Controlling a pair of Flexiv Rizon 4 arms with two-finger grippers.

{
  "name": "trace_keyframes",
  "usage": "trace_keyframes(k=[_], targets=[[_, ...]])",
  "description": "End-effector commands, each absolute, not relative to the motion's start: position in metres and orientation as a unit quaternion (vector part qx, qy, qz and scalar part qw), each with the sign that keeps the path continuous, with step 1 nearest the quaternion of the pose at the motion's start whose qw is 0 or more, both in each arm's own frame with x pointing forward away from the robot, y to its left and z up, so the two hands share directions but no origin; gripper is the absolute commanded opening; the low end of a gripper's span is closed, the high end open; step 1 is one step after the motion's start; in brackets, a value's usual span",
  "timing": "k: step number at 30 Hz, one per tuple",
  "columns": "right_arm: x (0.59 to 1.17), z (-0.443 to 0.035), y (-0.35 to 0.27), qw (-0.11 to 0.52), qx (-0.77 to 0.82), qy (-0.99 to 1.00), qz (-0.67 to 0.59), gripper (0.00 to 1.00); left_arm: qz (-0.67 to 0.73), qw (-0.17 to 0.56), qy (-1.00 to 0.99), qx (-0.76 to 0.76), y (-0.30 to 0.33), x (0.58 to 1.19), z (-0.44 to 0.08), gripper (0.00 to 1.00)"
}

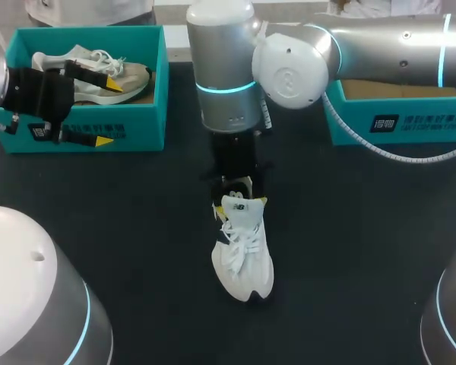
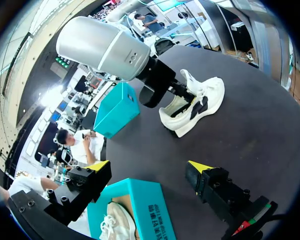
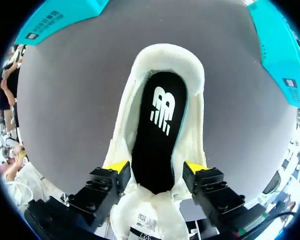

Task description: Take the shoe out of the shoebox, open the shoe tongue, remove and reinsert the insole, then place the shoe into the shoebox

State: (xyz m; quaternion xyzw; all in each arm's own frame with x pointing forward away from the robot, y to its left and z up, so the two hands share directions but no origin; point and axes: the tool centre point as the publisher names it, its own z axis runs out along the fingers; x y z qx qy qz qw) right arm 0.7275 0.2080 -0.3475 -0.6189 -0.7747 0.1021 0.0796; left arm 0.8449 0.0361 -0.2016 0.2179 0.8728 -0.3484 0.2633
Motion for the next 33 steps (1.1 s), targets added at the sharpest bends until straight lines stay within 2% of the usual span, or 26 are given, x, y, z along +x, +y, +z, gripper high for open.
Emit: trace_keyframes(k=[1, 33], targets=[[0.7252, -0.3483, 0.2090, 0.075, -0.606, -0.787, 0.095, 1.00, -0.347, 0.263, 0.873, 0.218, 0.0364, 0.8441, -0.2013, 1.00], [0.7238, -0.3440, 0.2048, 0.078, -0.608, -0.783, 0.107, 1.00, -0.347, 0.263, 0.873, 0.218, 0.0364, 0.8441, -0.2013, 1.00]])
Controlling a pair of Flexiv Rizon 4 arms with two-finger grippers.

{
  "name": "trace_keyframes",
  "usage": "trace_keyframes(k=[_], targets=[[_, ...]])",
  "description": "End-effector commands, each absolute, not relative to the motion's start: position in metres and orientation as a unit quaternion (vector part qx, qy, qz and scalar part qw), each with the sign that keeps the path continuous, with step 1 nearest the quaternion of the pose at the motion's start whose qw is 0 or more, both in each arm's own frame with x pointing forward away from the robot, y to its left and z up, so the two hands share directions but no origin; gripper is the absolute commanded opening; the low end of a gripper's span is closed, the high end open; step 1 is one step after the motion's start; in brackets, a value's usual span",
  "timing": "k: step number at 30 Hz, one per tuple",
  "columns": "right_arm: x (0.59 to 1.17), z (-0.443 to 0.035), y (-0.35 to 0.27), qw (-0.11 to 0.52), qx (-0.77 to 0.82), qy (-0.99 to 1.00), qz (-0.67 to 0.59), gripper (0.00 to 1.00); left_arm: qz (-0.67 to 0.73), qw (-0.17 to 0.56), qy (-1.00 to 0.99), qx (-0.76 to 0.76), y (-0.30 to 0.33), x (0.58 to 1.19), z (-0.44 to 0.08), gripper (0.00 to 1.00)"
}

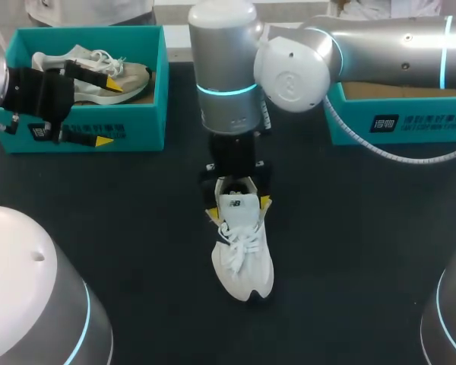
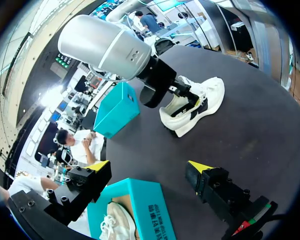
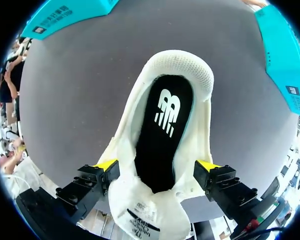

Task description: Take the shoe out of the shoebox, open the shoe tongue, remove and reinsert the insole, then place the shoe into the shoebox

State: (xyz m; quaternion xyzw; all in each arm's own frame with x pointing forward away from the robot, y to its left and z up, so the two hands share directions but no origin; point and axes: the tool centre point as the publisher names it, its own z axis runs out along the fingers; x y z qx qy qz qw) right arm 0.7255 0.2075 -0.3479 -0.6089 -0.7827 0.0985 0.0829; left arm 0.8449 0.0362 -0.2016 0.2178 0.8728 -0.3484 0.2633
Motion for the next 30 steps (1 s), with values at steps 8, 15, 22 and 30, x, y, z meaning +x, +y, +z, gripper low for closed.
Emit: trace_keyframes(k=[8, 15, 22, 30], targets=[[0.715, -0.327, 0.196, 0.063, -0.624, -0.771, 0.112, 1.00, -0.347, 0.263, 0.873, 0.218, 0.036, 0.844, -0.201, 1.00], [0.695, -0.315, 0.191, 0.060, -0.643, -0.756, 0.112, 1.00, -0.347, 0.263, 0.873, 0.218, 0.036, 0.844, -0.201, 1.00], [0.675, -0.309, 0.189, 0.061, -0.659, -0.741, 0.116, 1.00, -0.347, 0.263, 0.873, 0.218, 0.036, 0.844, -0.201, 1.00], [0.662, -0.300, 0.191, 0.066, -0.667, -0.732, 0.123, 1.00, -0.347, 0.263, 0.873, 0.218, 0.036, 0.844, -0.201, 1.00]])
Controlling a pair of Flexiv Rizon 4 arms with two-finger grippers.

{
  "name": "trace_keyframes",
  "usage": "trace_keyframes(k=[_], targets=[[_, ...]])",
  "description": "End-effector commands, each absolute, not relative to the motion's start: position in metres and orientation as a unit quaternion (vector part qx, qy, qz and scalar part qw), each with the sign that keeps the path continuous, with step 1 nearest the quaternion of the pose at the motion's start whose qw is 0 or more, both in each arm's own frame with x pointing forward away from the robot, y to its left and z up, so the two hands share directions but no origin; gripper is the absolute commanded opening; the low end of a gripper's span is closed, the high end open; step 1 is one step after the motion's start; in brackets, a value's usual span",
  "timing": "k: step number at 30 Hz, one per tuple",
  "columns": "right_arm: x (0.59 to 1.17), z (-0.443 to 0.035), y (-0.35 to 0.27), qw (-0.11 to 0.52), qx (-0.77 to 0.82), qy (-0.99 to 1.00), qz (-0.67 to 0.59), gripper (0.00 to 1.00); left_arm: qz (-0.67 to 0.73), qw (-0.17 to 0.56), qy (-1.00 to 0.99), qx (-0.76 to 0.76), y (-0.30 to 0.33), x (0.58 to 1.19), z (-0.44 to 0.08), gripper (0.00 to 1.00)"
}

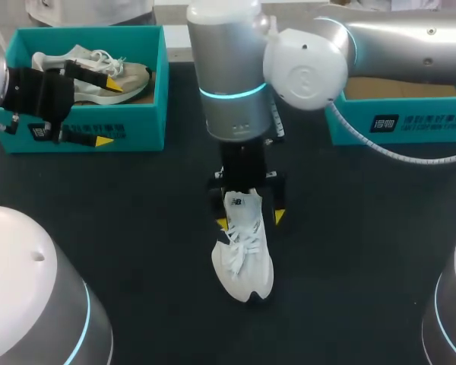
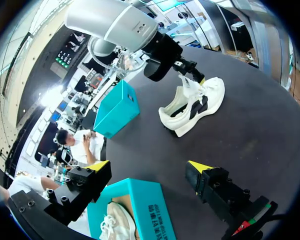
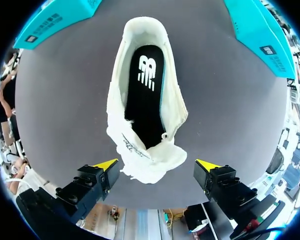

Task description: Take the shoe out of the shoebox, open the shoe tongue, remove and reinsert the insole, then place the shoe into the shoebox

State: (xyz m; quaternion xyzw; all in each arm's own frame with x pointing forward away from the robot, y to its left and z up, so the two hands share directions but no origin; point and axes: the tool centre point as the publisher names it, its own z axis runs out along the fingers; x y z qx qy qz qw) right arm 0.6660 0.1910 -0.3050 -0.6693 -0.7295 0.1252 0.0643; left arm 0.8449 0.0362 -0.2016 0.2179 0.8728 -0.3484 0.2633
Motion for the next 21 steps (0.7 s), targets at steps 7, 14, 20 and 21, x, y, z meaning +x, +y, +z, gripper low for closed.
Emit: trace_keyframes(k=[7, 14, 20, 21], targets=[[0.668, -0.299, 0.198, 0.067, -0.659, -0.739, 0.123, 0.22, -0.347, 0.263, 0.873, 0.218, 0.036, 0.844, -0.201, 1.00], [0.677, -0.304, 0.200, 0.071, -0.653, -0.745, 0.118, 0.17, -0.347, 0.263, 0.873, 0.218, 0.036, 0.844, -0.201, 1.00], [0.707, -0.313, 0.204, 0.062, -0.636, -0.762, 0.102, 0.13, -0.347, 0.263, 0.873, 0.218, 0.036, 0.844, -0.201, 1.00], [0.710, -0.314, 0.204, 0.062, -0.635, -0.763, 0.101, 0.12, -0.347, 0.263, 0.873, 0.218, 0.036, 0.844, -0.201, 1.00]])
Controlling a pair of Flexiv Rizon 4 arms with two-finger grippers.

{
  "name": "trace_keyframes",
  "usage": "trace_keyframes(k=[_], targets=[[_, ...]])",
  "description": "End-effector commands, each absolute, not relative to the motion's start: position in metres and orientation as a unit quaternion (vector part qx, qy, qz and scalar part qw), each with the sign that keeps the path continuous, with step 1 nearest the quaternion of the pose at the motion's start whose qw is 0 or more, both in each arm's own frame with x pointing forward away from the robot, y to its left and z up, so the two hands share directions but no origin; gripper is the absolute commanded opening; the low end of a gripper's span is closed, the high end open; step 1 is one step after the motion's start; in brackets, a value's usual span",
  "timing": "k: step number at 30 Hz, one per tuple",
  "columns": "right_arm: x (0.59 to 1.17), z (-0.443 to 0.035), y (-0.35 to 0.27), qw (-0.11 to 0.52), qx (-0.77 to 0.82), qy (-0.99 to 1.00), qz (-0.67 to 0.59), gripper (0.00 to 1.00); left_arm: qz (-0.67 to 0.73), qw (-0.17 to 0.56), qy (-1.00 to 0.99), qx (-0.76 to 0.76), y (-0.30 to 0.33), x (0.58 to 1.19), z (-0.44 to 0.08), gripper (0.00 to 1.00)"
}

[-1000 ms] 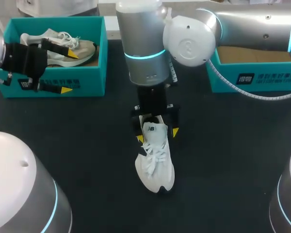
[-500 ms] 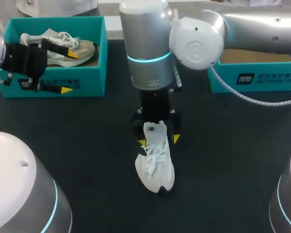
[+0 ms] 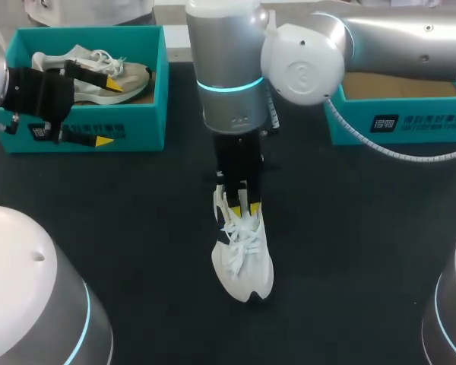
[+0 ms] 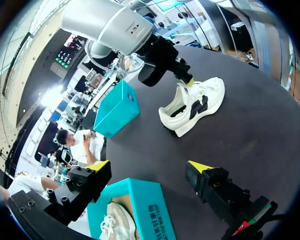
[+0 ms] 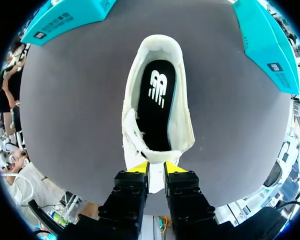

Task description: Take the shoe out of the shoebox, open the shoe tongue, remove and reinsert the insole, then place the shoe into the shoebox

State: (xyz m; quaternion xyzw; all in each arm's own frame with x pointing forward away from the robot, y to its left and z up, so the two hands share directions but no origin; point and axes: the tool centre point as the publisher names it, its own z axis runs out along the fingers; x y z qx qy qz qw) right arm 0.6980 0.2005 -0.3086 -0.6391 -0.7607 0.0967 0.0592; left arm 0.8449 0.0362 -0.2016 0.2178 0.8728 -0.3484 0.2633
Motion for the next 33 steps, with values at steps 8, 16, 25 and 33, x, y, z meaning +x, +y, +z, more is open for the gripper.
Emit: trace_keyframes(k=[8, 16, 25, 33], targets=[[0.718, -0.301, 0.201, 0.042, -0.628, -0.770, 0.102, 0.13, -0.347, 0.263, 0.873, 0.218, 0.036, 0.844, -0.201, 1.00], [0.731, -0.311, 0.200, 0.032, -0.625, -0.774, 0.099, 0.11, -0.347, 0.263, 0.873, 0.218, 0.036, 0.844, -0.201, 1.00], [0.731, -0.301, 0.189, 0.015, -0.627, -0.770, 0.114, 0.10, -0.347, 0.263, 0.873, 0.218, 0.036, 0.844, -0.201, 1.00], [0.706, -0.309, 0.191, 0.034, -0.633, -0.762, 0.132, 0.13, -0.347, 0.263, 0.873, 0.218, 0.036, 0.844, -0.201, 1.00]])
